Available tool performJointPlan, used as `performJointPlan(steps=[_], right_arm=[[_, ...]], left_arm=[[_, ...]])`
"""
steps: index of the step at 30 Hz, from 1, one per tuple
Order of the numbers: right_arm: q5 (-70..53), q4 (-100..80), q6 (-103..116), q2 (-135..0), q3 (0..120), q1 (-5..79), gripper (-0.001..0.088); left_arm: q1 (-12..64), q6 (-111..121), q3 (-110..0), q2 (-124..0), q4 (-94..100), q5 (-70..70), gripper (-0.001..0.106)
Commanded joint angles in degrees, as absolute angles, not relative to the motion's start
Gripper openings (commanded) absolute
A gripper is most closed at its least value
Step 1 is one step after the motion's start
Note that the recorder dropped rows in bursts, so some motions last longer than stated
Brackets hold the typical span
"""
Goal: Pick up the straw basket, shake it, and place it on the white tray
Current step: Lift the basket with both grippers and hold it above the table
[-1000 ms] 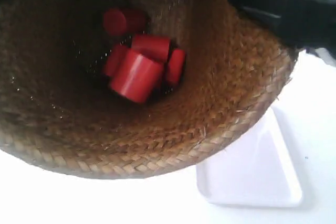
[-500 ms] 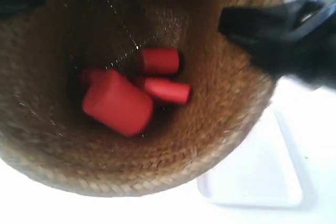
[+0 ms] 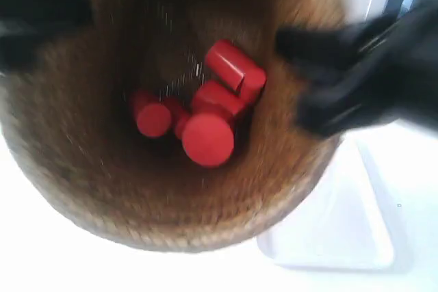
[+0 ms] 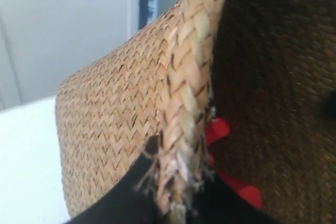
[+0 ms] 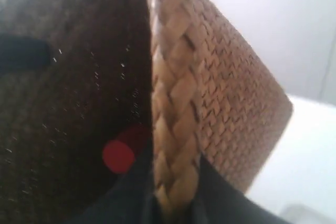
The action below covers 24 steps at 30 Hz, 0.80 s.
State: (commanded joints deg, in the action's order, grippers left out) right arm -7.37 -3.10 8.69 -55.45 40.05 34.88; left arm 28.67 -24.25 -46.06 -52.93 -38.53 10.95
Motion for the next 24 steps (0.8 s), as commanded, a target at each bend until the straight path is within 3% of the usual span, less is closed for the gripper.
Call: performJointPlan(steps=[2,5,11,15,17,20,23,24], right_arm=[[-12.1,2.3,10.7,-51.8,43.6,36.4,0.0000],[-9.6,2.7,8.7,-44.5,45.3,38.4,0.0000],[-1.9,-3.4,6.5,-53.6,38.0,33.2,0.0000],[-14.5,4.9,12.5,-50.1,44.5,34.8,0.0000],[-14.7,5.1,12.4,-44.5,46.1,36.6,0.0000],[-9.1,-1.3,11.6,-40.6,43.9,37.0,0.0000],[-3.4,-9.7,10.1,-47.5,38.5,34.6,0.0000],[-4.4,-9.6,10.4,-50.1,39.0,34.2,0.0000]], left_arm=[[28.7,-24.5,-49.6,-50.1,-38.5,17.2,0.000],[28.7,-25.5,-53.9,-45.7,-38.5,20.5,0.000],[28.7,-30.7,-45.9,-51.0,-36.0,3.4,0.000],[28.7,-28.6,-51.8,-47.4,-37.8,18.0,0.000],[28.7,-28.4,-54.1,-44.3,-39.1,21.7,0.000],[28.7,-28.4,-51.7,-42.8,-38.9,15.3,0.000],[28.7,-28.1,-44.7,-48.2,-40.2,2.8,0.000],[28.7,-26.7,-44.9,-50.8,-40.7,4.9,0.000]])
